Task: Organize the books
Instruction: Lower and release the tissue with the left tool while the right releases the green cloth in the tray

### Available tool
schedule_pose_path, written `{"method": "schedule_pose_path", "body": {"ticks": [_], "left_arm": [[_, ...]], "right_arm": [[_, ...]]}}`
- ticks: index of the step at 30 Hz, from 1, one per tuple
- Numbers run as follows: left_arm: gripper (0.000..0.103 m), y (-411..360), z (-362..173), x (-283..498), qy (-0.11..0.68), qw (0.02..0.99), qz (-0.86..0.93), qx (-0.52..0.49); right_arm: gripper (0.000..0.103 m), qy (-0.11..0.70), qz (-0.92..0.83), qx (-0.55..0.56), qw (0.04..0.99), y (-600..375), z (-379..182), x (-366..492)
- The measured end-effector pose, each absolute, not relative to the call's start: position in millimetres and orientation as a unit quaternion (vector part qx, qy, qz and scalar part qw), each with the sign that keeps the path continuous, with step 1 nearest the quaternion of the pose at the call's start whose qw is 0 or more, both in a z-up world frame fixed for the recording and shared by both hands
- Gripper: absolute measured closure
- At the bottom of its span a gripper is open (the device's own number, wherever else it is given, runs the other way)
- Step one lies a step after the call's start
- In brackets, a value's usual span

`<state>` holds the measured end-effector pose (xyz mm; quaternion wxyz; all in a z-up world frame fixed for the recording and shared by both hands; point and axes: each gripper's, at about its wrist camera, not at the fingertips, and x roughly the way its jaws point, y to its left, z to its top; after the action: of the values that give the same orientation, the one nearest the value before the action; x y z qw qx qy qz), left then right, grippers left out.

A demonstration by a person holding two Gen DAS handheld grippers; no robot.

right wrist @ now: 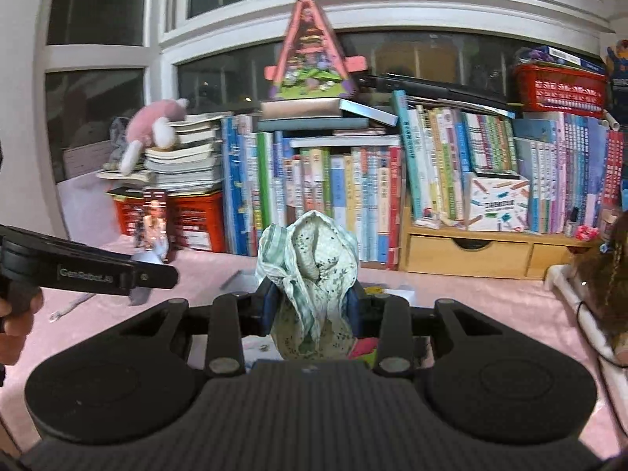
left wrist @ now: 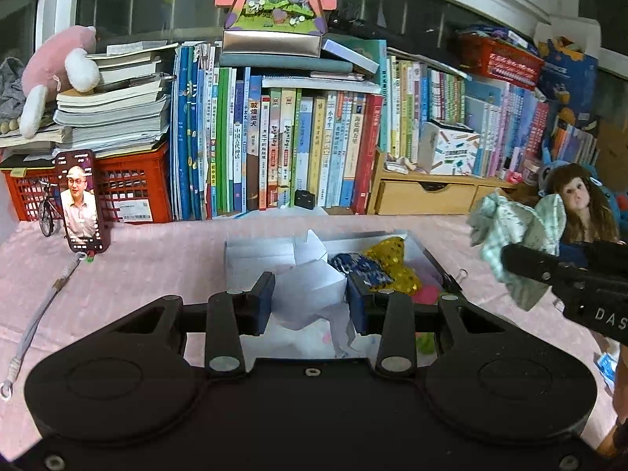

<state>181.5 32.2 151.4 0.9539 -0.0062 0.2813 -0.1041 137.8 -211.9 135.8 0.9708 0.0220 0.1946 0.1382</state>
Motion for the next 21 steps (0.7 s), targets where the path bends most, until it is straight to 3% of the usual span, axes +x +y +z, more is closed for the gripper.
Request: {"method": "schedule_pose_path", "body": {"ticks": [21], "left_arm": [[0.066, 24.5, 109.2, 343.0, 0.385, 0.921, -0.044, -0.029]], "right_arm": [[0.063, 0.326, 0.107, 0.060, 0.937, -211.0, 106.8, 291.0]]}}
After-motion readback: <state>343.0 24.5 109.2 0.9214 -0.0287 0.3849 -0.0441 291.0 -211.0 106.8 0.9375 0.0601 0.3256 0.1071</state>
